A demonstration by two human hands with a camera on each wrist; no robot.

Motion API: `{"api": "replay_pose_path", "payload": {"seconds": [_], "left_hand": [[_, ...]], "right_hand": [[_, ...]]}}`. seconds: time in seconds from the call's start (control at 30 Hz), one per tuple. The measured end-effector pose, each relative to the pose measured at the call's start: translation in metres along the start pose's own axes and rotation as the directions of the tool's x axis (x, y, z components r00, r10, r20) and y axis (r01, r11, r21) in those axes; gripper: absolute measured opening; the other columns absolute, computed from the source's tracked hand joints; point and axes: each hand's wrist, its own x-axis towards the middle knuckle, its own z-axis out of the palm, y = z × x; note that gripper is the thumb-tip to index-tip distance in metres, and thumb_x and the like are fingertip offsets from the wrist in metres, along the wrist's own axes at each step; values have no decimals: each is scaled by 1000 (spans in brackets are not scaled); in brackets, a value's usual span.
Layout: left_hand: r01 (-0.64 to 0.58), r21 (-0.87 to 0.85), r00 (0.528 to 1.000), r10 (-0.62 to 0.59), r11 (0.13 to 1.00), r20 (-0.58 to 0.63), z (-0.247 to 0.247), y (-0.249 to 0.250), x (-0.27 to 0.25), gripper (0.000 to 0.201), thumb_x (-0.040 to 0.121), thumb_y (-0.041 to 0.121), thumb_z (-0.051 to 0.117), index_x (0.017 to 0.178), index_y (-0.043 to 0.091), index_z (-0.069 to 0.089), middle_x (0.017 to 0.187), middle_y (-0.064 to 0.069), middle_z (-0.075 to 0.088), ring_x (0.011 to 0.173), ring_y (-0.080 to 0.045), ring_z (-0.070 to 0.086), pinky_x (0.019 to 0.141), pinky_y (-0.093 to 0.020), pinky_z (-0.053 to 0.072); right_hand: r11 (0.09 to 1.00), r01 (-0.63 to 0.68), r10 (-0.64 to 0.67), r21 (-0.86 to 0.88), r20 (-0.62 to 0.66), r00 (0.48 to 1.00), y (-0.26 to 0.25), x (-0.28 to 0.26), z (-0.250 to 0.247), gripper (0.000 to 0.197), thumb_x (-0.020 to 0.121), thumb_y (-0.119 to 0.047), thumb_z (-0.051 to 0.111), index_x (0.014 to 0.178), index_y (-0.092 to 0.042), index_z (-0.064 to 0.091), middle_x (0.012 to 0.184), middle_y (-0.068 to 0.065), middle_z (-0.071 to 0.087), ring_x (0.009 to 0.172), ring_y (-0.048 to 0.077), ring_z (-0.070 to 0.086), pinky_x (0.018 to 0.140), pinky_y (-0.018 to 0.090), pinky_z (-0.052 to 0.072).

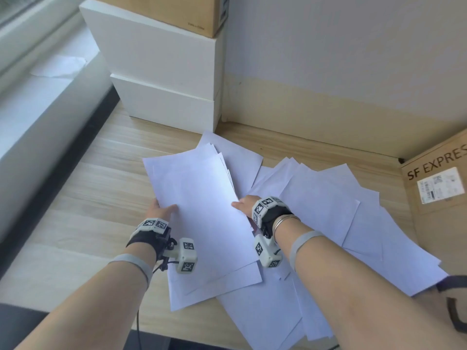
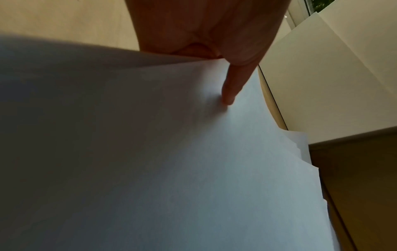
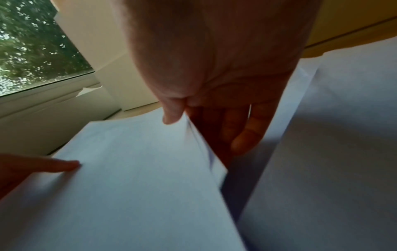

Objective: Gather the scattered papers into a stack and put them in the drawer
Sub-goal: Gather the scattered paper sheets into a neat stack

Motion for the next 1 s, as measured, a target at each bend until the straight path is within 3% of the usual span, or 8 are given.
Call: {"api": "replay_pose_path", "payload": {"seconds": [0.13,0.27,0.4,0.53,0.73,0.8,0.9,1.0], "left_hand": [[-107,-140,994,106,984,-10,-1,5,-9,48,84,-2,55,131,3,46,126,-21,58,94,-25,56,79,-33,42],[-225,-291,970,242,930,24,-15,18,-19,59,73,0,68,128,8,50,126,-21,59,98,-25,56,97,-51,47],[-280,-377,938,334,883,86,-28,41,-29,45,60,9,65,104,18,58,108,-12,63,89,-28,61,96,-52,46],[-351,-389,894,428,851,129,-38,68,-36,38,78,-8,62,93,28,60,87,-1,70,61,-8,69,89,-46,48],[-457,-443,807,569,771,158,-39,110,-56,37,77,-5,65,95,27,61,74,12,76,63,-5,70,74,-33,57],[-484,-472,772,613,737,165,-38,121,-63,36,77,-6,64,97,24,61,74,12,76,64,-5,70,70,-30,58],[-515,-493,739,654,702,161,-34,132,-70,33,82,-10,58,96,21,60,72,13,76,64,-3,71,66,-23,59],[-517,-506,735,661,690,151,-28,135,-73,26,80,-5,62,93,18,61,72,13,76,68,-5,70,75,-30,57]], "right_hand": [[997,25,-23,67,-29,999,3,5,6,44,90,-33,54,125,-7,53,128,11,58,116,28,56,95,32,43],[950,77,-32,303,-150,988,9,0,2,44,84,-23,64,124,-11,51,123,7,61,113,26,58,91,28,44],[857,178,-56,484,-256,965,3,-4,-6,49,81,-22,69,124,-7,48,125,11,60,116,28,57,101,36,45],[647,315,-10,694,-406,914,-8,-21,-25,62,81,-17,71,133,-11,38,131,4,52,125,20,48,107,32,38],[389,475,-14,790,-510,860,-16,-64,-64,55,84,-6,67,133,-5,43,128,11,59,104,15,56,89,24,43],[380,511,58,771,-571,819,-13,-80,-78,45,83,0,66,126,0,51,117,12,62,96,16,57,80,21,47],[369,557,95,744,-627,774,-5,-99,-94,35,84,7,61,118,10,55,105,14,62,84,15,57,53,1,46],[377,577,97,724,-651,753,0,-110,-102,31,85,3,62,115,9,58,109,18,64,91,17,57,56,6,48]]}}
